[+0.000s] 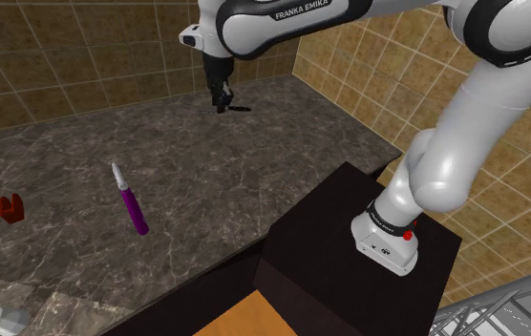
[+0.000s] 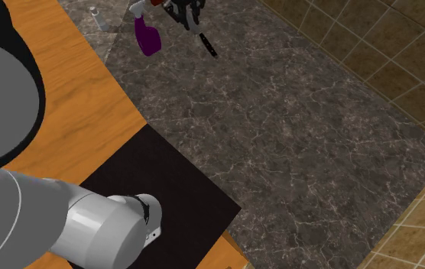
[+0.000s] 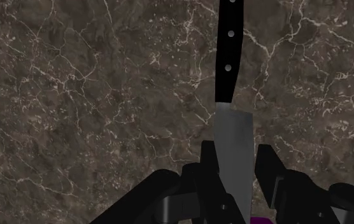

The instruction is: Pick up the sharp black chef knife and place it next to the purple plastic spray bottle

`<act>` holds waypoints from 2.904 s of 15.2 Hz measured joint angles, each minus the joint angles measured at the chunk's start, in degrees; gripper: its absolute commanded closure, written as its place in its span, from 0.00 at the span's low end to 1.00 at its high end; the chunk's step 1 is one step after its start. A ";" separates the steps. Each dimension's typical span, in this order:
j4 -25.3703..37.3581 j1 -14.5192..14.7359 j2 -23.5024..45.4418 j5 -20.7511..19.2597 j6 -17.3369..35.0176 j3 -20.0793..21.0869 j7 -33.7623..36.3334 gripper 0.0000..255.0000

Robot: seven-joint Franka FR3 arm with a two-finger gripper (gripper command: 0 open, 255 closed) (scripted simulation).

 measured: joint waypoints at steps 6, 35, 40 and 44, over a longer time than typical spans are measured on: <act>17.19 2.49 13.00 -1.43 -4.61 1.26 3.59 1.00; 15.51 3.97 25.50 -3.79 9.22 0.81 7.24 1.00; 14.38 4.00 27.30 -4.21 12.14 0.56 7.65 1.00; 14.18 4.07 29.11 -4.54 14.14 0.34 7.96 1.00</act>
